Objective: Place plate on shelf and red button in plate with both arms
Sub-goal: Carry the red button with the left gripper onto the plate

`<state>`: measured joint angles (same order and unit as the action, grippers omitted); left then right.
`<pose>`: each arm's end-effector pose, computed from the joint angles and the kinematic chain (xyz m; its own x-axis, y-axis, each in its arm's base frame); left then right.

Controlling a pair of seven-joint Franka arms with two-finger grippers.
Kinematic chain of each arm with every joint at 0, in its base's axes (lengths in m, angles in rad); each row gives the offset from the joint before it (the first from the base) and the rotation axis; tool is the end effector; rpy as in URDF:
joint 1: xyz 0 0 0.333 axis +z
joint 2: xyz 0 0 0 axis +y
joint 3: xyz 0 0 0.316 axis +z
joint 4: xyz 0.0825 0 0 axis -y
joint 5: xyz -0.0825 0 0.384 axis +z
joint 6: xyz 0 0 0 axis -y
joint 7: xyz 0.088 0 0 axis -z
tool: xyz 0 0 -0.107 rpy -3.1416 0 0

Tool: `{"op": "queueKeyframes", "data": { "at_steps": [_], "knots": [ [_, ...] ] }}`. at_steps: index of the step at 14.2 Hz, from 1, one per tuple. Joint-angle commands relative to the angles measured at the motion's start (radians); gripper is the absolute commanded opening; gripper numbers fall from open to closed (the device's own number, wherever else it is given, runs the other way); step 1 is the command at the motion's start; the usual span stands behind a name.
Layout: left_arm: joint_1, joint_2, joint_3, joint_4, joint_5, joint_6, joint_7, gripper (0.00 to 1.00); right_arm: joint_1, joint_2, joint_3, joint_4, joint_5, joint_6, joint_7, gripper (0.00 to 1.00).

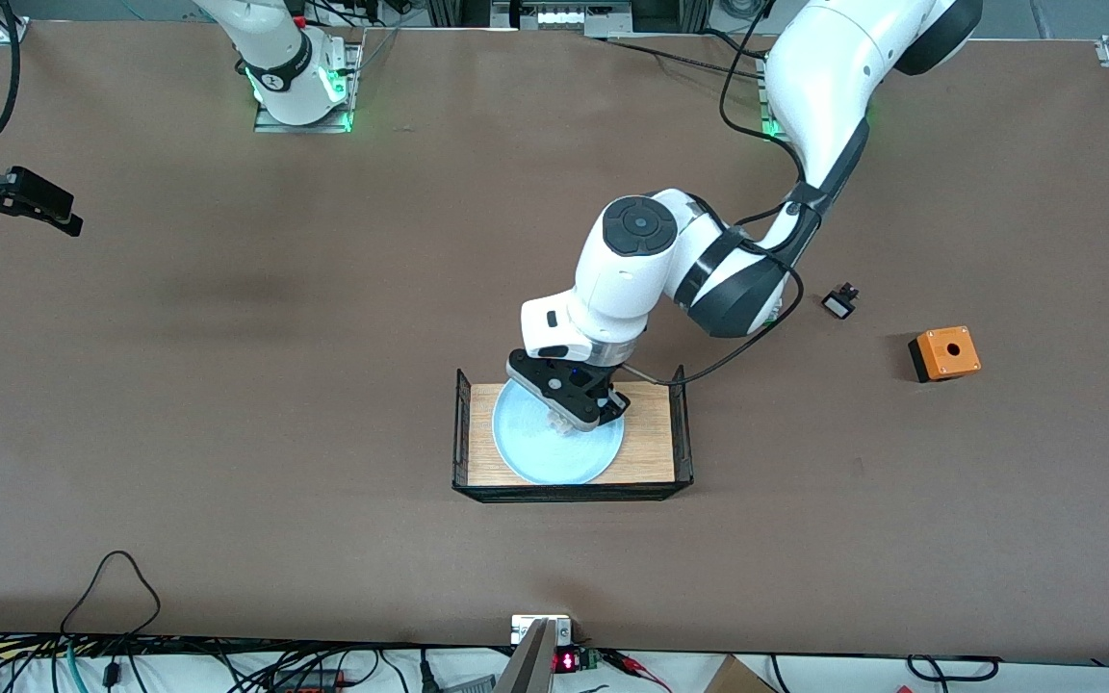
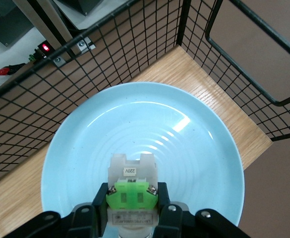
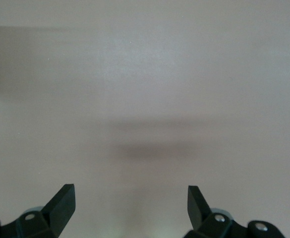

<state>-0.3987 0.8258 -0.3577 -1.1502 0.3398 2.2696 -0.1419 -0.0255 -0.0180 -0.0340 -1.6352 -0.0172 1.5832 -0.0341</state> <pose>0.6388 -0.4632 0.3581 0.7562 -0.5612 0.3365 -0.5931 -0.8051 -0.0098 0.5474 -0.0346 0.6051 0.9991 -0.0251 -0.0346 -0.0246 -0.9996 0.0154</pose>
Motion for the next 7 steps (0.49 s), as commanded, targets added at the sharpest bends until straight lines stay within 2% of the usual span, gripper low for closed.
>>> {"op": "queueKeyframes", "data": {
  "at_steps": [1,7],
  "knots": [
    [-0.011,0.029,0.009,0.047,0.025,-0.002,0.010,0.23,-0.007,-0.010,0.005,-0.003,0.002,-0.008,-0.003,1.00],
    [-0.009,0.030,0.009,0.046,0.027,-0.002,0.012,0.25,-0.002,-0.013,0.006,-0.002,-0.001,-0.011,-0.006,1.00]
  ]
}}
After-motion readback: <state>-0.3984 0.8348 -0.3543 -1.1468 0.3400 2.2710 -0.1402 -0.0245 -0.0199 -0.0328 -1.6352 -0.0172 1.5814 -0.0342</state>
